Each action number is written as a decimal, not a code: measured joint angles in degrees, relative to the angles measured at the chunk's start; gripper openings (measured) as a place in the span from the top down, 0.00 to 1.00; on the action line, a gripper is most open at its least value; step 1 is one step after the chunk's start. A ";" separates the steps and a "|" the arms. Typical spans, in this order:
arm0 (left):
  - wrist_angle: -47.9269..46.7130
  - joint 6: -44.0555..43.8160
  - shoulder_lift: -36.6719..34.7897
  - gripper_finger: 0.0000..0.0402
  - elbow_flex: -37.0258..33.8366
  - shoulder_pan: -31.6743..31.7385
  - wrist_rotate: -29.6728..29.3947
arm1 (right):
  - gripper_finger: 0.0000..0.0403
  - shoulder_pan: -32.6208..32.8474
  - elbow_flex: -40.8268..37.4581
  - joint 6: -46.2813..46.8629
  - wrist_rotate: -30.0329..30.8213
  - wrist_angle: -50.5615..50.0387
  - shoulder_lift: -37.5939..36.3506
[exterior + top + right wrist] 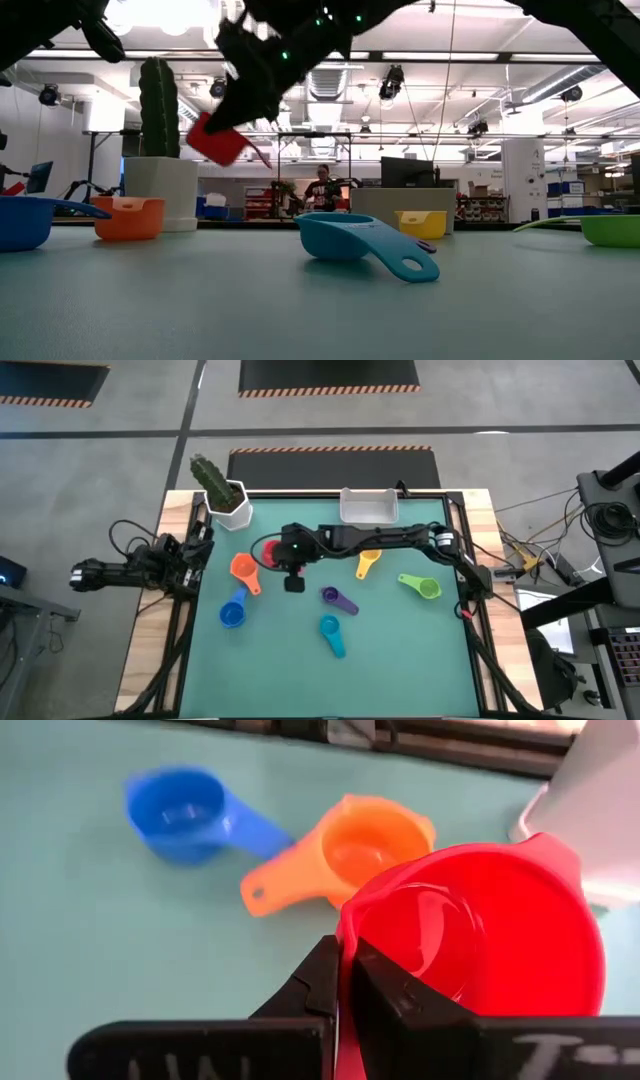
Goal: Nest measuring cups in basket
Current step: Stack the red measuring cup on top of the orange measuring cup
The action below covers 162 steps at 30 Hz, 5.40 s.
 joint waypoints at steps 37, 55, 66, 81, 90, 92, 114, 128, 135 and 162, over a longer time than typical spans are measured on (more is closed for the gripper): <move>1.64 -0.49 0.00 1.00 0.00 -0.02 0.11 | 0.98 1.24 2.16 4.01 0.05 22.27 6.41; 1.84 -0.68 0.00 1.00 0.00 -0.02 0.24 | 0.98 1.22 2.16 6.04 0.48 32.89 13.51; 1.84 -0.68 0.00 1.00 0.00 -0.02 0.22 | 0.98 1.22 2.16 6.04 0.50 33.95 14.33; 1.88 -0.68 0.00 1.00 0.00 -0.02 0.17 | 0.98 1.22 2.15 5.43 0.52 33.97 14.36; 1.97 -0.68 0.00 1.00 0.00 -0.02 0.11 | 0.98 1.22 2.13 3.43 0.52 33.98 14.36; 2.00 -0.68 0.00 1.00 0.00 -0.02 0.12 | 0.98 1.22 2.14 3.25 0.50 35.44 14.91; 2.30 -1.10 -0.04 1.00 -0.02 -0.02 0.15 | 0.95 1.22 2.05 2.86 0.50 36.53 17.45; 2.28 -1.10 -0.04 1.00 -0.02 -0.02 0.17 | 0.73 1.22 2.05 2.96 0.52 36.52 17.49; 1.84 -1.27 -0.02 1.00 -0.02 -0.02 0.23 | 0.72 1.22 2.05 0.67 0.49 27.81 12.60; -91.81 -25.03 33.85 1.00 40.11 -3.30 0.15 | 0.98 0.54 -36.01 -0.27 0.52 24.97 -24.48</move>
